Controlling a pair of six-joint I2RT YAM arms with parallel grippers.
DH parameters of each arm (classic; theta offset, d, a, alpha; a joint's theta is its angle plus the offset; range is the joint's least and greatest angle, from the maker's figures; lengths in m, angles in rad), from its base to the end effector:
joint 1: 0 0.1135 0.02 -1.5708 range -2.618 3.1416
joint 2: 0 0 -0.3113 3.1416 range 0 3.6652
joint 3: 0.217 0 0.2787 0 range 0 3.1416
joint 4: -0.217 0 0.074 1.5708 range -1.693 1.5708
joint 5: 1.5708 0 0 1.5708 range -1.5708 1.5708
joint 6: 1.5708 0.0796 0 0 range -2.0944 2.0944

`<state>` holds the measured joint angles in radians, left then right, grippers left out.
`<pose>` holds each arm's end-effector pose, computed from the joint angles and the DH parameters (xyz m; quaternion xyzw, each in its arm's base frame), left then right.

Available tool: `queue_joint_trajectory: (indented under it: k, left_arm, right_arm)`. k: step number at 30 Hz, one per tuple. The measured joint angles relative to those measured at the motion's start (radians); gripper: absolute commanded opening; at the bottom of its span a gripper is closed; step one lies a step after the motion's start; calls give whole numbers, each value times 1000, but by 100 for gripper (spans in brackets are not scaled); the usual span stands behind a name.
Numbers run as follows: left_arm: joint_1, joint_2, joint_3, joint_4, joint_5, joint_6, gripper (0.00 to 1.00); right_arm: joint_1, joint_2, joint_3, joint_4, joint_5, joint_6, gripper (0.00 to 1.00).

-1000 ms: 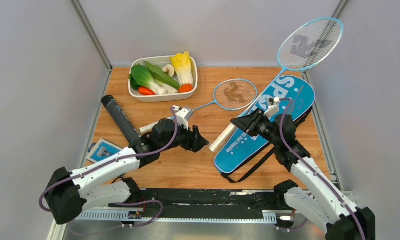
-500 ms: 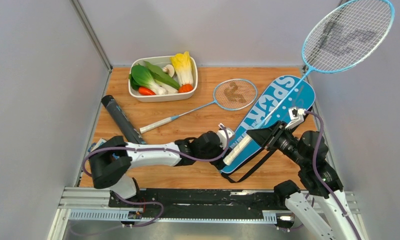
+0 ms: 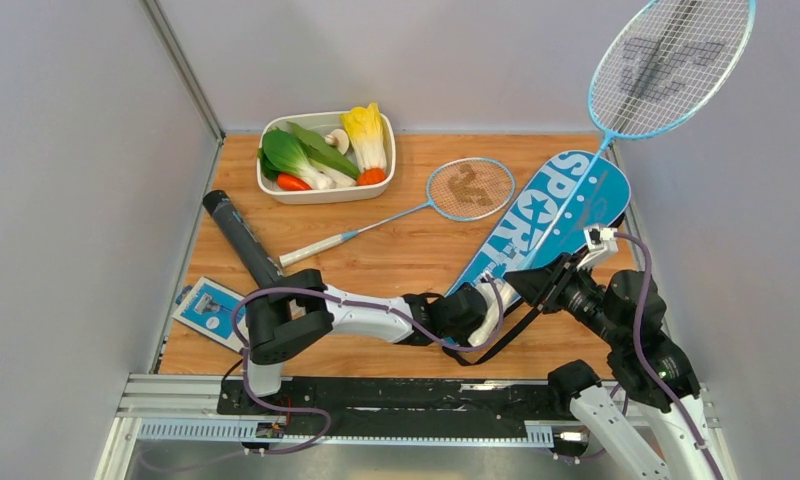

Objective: Pack up the badminton gear

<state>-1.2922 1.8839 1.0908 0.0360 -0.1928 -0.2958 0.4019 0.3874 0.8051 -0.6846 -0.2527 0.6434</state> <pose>0.1412 -0.4382 0.1534 0.4033 0.8212 -0.2189 0.3391 0.0860 0.0582 0.3565 0.0191 0.7920 0.3873 0.4715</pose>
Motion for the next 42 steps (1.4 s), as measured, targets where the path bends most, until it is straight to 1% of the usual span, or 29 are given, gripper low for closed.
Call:
queue_joint_trajectory:
  k: [1, 2, 3, 4, 5, 6, 7, 9, 15, 18, 23, 27, 30, 37, 42]
  left_arm:
    - [-2, 6, 5, 0, -11, 2, 52]
    - [-3, 13, 9, -2, -24, 6, 45]
    - [-5, 18, 12, -2, -35, 8, 34]
    - [-6, 23, 14, -2, -41, 8, 30]
    - [-8, 26, 15, -1, -45, 9, 22]
    - [-10, 27, 17, 0, -51, 8, 18]
    - [-12, 28, 18, 1, -53, 6, 8]
    - [-15, 29, 18, 2, -61, 4, 1]
    - [-16, 29, 16, 4, -80, -21, 0]
    - [-3, 21, 0, 23, -76, -61, 0]
    - [68, -35, -82, 83, 18, -181, 0]
    - [137, -77, -124, 98, 77, -267, 0]
    - [174, -95, -124, 111, 103, -317, 0]
    - [212, -115, -124, 148, 169, -430, 0]
    - [252, -121, -124, 179, 208, -495, 0]
  right_arm:
    - [0, -2, 0, -8, 5, -3, 0]
    - [0, -5, 0, -15, 9, -6, 0]
    - [0, -7, 0, -22, 13, -8, 0]
    - [-1, -10, 0, -26, 16, -8, 0]
    - [-1, -13, 0, -31, 18, -8, 0]
    - [0, -16, 0, -35, 19, -8, 0]
    - [0, -19, 1, -39, 20, -6, 0]
    - [0, -22, 2, -44, 21, -5, 0]
    - [0, -24, 10, -59, 58, 3, 0]
    - [0, -24, 9, -57, 98, 7, 0]
    - [0, -14, -17, -43, 161, 8, 0]
    - [0, 21, -52, -43, 190, 11, 0]
    - [0, 37, -72, -56, 202, 23, 0]
    - [0, 33, -129, -106, 256, 83, 0]
    - [0, -11, -204, -139, 301, 152, 0]
